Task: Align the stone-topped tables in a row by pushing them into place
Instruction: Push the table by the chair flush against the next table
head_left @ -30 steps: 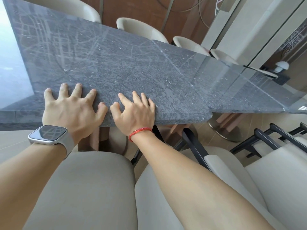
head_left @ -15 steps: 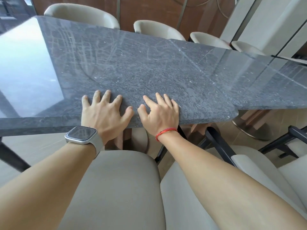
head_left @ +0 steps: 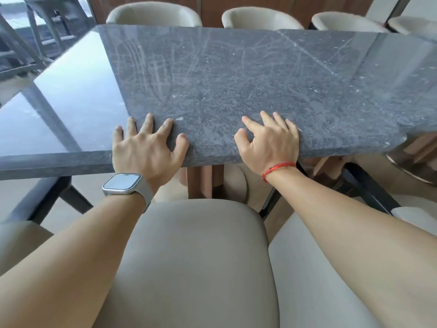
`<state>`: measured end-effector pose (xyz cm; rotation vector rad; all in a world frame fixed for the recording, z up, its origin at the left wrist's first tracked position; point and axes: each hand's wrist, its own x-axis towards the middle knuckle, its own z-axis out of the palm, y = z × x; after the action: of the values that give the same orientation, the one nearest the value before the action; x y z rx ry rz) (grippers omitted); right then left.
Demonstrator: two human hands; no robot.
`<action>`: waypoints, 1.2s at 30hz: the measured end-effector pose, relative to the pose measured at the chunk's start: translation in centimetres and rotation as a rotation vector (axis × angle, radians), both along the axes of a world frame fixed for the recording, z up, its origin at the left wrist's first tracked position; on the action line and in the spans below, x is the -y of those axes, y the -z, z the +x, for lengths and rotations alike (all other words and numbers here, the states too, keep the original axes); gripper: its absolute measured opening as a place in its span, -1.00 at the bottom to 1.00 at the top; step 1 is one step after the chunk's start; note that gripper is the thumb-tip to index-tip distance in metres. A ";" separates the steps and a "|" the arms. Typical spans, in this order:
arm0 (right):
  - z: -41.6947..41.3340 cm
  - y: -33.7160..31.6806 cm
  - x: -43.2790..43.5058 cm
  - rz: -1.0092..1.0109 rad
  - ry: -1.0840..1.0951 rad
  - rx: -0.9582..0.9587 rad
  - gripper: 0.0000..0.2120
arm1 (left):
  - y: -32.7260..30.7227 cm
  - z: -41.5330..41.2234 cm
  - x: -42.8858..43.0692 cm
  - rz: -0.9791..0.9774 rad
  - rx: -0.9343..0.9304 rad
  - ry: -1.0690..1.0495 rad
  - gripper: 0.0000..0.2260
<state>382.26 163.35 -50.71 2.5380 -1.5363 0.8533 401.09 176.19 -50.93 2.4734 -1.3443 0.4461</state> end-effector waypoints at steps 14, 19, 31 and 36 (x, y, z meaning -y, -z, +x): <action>0.0 -0.4 0.6 0.016 -0.041 -0.038 -0.48 | 0.3 -0.1 0.7 -0.153 0.101 0.039 -0.50; 0.5 -0.4 1.3 0.029 -0.038 -0.044 -0.46 | 0.4 0.2 1.5 -0.174 0.112 0.032 -0.54; 1.4 -0.1 2.6 -0.010 -0.034 -0.034 -0.46 | 0.7 0.9 2.4 -0.172 0.127 0.014 -0.56; 1.9 -0.1 2.9 -0.007 -0.036 -0.026 -0.46 | 0.8 1.5 2.9 -0.198 0.141 0.019 -0.54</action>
<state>384.12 160.49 -50.62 2.5687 -1.4823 0.8245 402.54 173.30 -51.78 2.3027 -1.3047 0.7248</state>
